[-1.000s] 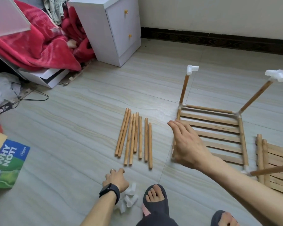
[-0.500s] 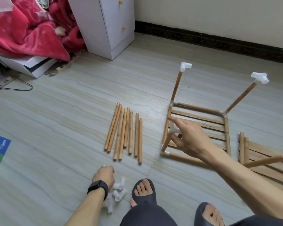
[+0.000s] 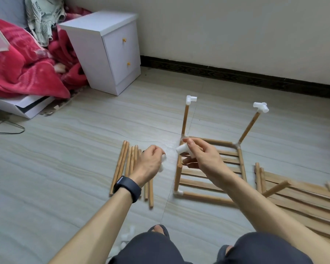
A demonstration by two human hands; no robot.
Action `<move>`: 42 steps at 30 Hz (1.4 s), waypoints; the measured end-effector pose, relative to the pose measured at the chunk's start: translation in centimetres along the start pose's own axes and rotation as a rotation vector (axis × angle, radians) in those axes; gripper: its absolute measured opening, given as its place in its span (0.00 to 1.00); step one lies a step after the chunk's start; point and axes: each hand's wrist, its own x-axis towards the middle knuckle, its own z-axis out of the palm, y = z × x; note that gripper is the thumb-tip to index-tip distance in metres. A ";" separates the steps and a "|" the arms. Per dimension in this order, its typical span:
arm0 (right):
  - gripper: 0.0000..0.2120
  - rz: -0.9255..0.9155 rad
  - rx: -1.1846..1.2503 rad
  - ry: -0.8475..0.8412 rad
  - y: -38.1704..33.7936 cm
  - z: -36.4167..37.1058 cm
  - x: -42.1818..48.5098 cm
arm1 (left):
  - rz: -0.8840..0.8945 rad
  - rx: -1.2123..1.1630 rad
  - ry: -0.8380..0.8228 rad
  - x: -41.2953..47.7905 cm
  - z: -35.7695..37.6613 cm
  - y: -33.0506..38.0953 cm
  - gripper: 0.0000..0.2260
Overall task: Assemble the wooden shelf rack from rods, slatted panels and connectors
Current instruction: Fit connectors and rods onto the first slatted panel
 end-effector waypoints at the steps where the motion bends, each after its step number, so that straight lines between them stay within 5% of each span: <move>1: 0.14 0.034 0.065 0.006 -0.2 -0.3 -0.1 | 0.013 -0.040 -0.015 -0.1 0.2 1.6 0.12; 6: 0.15 0.146 0.366 0.006 -1.4 -1.6 -0.8 | 0.058 -0.081 -0.160 -0.8 0.2 6.6 0.07; 12: 0.21 0.157 0.645 -0.038 -1.7 -1.8 -1.3 | 0.002 -0.161 -0.198 -2.4 0.0 7.3 0.13; 16: 0.23 0.117 0.656 -0.017 -1.5 -1.5 -1.2 | -0.015 -0.167 -0.231 -2.7 0.5 6.7 0.17; 21: 0.21 0.068 0.602 0.050 -1.0 -1.4 -0.8 | 0.049 0.030 -0.066 -1.7 1.1 5.9 0.19; 31: 0.33 0.075 0.207 0.001 0.9 -1.4 0.0 | -0.081 -0.295 -0.105 0.4 0.4 5.7 0.14; 35: 0.26 0.103 0.245 -0.025 1.3 -1.5 0.5 | 0.005 -0.072 -0.236 1.6 -0.2 5.7 0.14; 42: 0.19 0.096 0.290 0.104 3.7 -1.9 0.9 | -0.021 0.043 -0.199 2.3 0.1 2.7 0.12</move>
